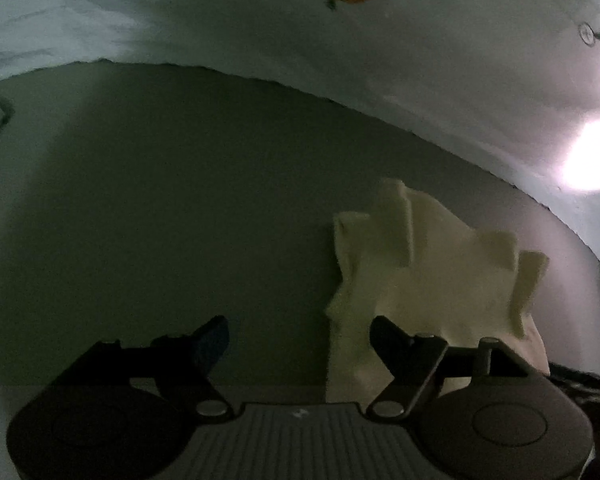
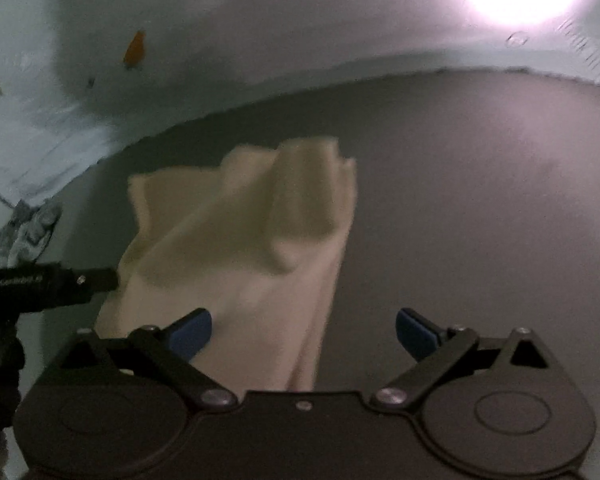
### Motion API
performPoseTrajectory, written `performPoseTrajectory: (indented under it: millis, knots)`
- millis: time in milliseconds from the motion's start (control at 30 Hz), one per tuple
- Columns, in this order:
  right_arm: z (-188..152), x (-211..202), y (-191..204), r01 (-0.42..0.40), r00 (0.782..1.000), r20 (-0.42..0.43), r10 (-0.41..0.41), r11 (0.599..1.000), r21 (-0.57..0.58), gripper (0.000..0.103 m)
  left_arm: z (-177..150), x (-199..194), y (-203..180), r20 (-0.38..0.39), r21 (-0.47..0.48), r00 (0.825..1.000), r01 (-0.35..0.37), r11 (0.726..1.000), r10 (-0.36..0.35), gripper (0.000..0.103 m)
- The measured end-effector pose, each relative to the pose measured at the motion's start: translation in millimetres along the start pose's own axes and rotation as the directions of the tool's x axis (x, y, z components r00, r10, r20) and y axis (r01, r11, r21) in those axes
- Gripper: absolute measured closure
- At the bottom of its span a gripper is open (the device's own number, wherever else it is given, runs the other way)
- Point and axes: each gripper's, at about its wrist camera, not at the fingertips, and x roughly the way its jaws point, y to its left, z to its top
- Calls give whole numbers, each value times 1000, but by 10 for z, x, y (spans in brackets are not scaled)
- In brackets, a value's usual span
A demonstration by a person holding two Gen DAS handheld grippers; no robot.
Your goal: Fold clothes
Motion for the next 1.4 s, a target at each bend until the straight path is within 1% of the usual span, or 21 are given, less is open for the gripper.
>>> performPoseTrajectory:
  millis: [67,167,267,567,733,867,933,967,1000,1033,1067,1100,1133,1167,1233,1300,1333,1400]
  knots:
    - [-12,56,39,-27,1000,-11,27,1000,8,3,-19,40,-21,-13,10,1000,6,1000,-6,22]
    - [8,128,66,-39,999,-25,39,999,13,3,-44,64,-59,-22,27,1000,15,1000,-15,22]
    - [5,175,-4,-53,998,-32,53,998,22,1,-25,104,-67,-25,23,999,30,999,-29,21]
    - [188,321,40,-56,998,-18,56,998,-32,1,98,221,-89,-22,26,997,76,997,-76,20]
    - [330,446,67,-57,998,1,57,995,-83,1,221,346,-134,3,49,995,102,994,-102,16]
    - [483,565,88,-57,998,15,59,991,-119,0,287,430,-185,34,75,991,126,989,-129,16]
    - [547,610,89,-59,998,21,62,990,-126,0,304,472,-225,45,103,986,157,982,-162,19]
    - [573,626,85,-60,998,25,64,990,-128,1,308,483,-234,50,113,982,174,978,-180,24]
    - [598,635,77,-65,997,30,69,990,-124,3,298,490,-239,54,114,979,188,975,-195,37]
    - [623,642,68,-71,996,37,75,990,-120,5,282,497,-246,60,111,976,200,973,-208,43]
    - [641,636,61,-80,995,46,85,990,-113,14,266,504,-253,65,107,973,213,971,-220,47]
    - [647,620,63,-100,993,53,106,989,-109,37,250,502,-253,67,96,970,227,969,-234,62]
    - [651,599,65,-133,989,54,139,986,-99,52,234,497,-249,67,82,967,242,967,-248,71]
    - [649,598,73,-162,985,48,166,984,-72,70,213,461,-237,72,62,962,258,964,-262,78]
    - [583,499,91,-200,977,75,200,980,-14,74,155,345,-215,92,25,952,292,956,-294,82]
    - [490,351,122,-226,968,119,222,974,24,77,74,139,-213,130,6,935,333,943,-331,82]
    - [429,235,136,-245,960,149,236,969,46,77,22,17,-210,150,0,925,352,936,-348,82]
    - [292,-23,153,-303,938,208,277,947,104,78,-122,-267,-203,190,-1,905,387,922,-380,83]
